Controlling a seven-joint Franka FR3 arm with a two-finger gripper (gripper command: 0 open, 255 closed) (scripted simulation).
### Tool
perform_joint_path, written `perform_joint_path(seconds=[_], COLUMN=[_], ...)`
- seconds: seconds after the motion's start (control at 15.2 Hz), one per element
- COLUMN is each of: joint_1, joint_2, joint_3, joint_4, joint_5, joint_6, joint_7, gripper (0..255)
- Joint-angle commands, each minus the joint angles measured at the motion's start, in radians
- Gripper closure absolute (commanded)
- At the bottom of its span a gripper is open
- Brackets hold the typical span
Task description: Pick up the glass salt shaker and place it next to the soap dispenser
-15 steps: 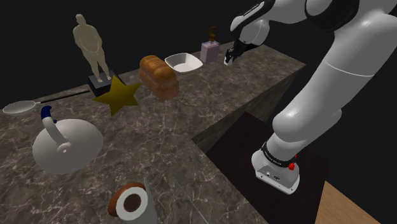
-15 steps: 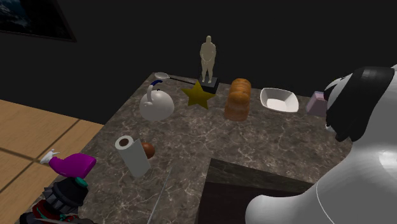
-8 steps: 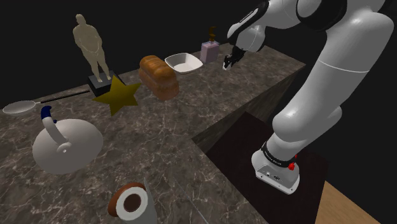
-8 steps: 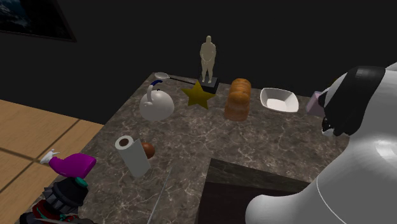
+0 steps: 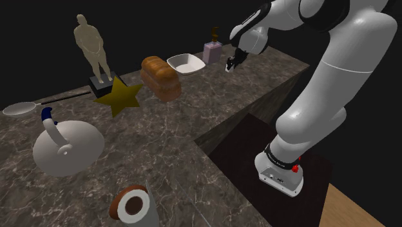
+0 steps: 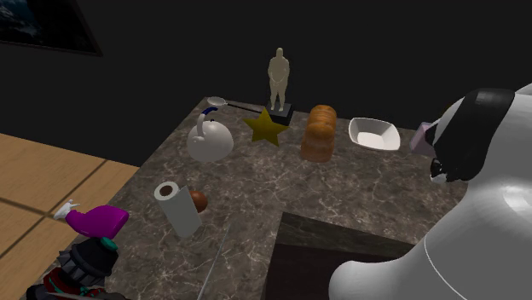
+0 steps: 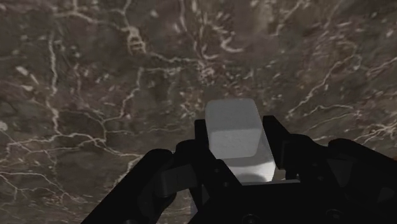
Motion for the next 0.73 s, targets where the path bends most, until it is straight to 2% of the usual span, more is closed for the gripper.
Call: perform_joint_path(seconds=[0.0,0.33,0.53,0.66], joint_1=[0.000,0.000,0.007,0.005], joint_2=[0.000,0.000,-0.102,-0.128], joint_3=[0.000,0.000,-0.026,-0.029], joint_4=[0.000,0.000,-0.024,-0.028], joint_5=[0.000,0.000,-0.081,-0.102], joint_6=[0.000,0.000,-0.071,-0.091], joint_7=[0.000,0.000,0.059,0.073], gripper=[0,0,0,0])
